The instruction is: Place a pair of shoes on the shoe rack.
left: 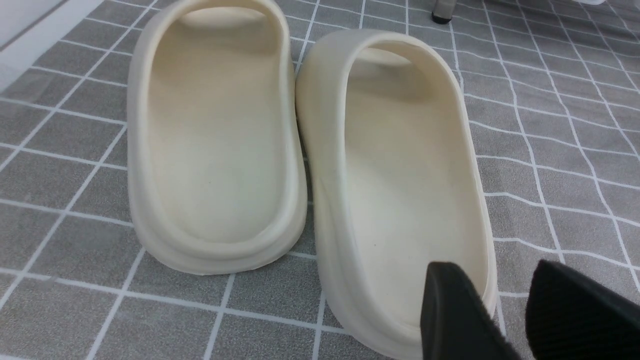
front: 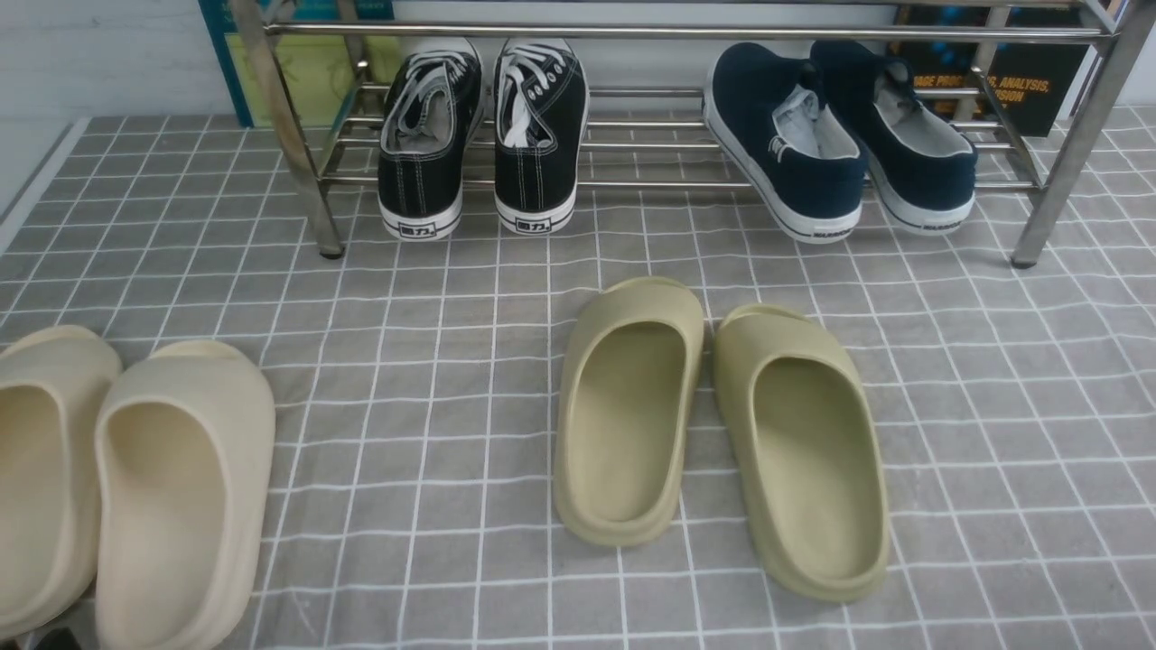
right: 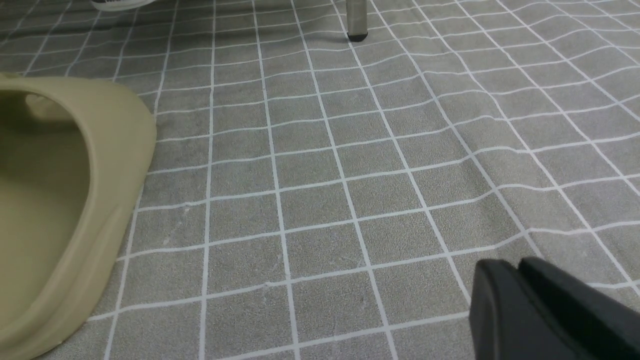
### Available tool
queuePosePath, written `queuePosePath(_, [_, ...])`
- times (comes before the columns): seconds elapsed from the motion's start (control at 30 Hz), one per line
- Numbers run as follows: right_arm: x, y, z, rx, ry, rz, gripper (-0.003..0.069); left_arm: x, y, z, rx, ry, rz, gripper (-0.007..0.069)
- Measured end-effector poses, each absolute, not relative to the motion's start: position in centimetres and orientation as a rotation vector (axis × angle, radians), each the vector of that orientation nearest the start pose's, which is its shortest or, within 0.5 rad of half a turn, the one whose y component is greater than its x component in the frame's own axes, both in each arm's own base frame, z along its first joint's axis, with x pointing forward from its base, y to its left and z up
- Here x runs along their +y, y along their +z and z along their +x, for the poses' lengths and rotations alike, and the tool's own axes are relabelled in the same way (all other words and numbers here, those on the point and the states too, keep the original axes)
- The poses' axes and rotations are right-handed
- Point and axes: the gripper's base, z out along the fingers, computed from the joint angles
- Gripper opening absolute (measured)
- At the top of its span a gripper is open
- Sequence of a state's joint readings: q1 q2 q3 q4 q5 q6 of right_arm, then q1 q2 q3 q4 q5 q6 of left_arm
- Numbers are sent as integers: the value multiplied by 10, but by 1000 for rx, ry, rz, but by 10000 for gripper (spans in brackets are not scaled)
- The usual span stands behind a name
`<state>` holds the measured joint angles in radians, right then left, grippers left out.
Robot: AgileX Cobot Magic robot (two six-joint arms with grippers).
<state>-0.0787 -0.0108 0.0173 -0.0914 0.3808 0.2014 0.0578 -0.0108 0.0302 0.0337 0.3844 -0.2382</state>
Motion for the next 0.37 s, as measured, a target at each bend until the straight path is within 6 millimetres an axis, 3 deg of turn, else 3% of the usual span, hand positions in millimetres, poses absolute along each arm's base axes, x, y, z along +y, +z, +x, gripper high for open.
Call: queuePosePath(0.37, [-7,174,52,1858,-6,205,88,4,169,52,1870,-90,-258,239])
